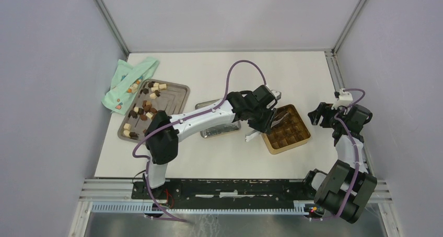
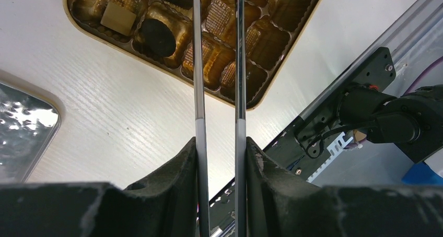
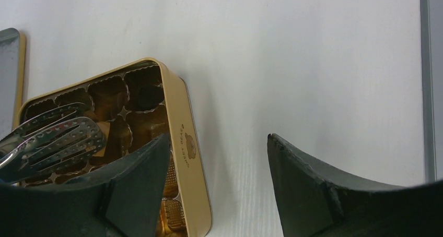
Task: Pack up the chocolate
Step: Place the fake chocolate in the packing box.
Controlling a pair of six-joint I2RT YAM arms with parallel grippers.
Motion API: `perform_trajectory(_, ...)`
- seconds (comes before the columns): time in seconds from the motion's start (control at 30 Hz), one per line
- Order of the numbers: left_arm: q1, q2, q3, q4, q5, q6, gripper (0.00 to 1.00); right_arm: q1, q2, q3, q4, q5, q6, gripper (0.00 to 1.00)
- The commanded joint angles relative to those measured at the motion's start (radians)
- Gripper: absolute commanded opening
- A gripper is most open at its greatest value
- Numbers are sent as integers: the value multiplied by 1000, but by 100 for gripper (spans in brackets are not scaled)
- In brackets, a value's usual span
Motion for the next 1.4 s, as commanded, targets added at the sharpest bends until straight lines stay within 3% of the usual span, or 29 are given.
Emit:
perform_trajectory(0.0,-2,-9,53,21,-4,38,34,-6,-15,-3,39,-20,14,74)
perform_trajectory(1.1,-2,-47,18,67,4,34,41,-9,-21,-4,41,-36,13,74)
perform_trajectory(1.37,1,-138,-15,87,-73,34,38,-9,-28,-4,41,-46,11,74)
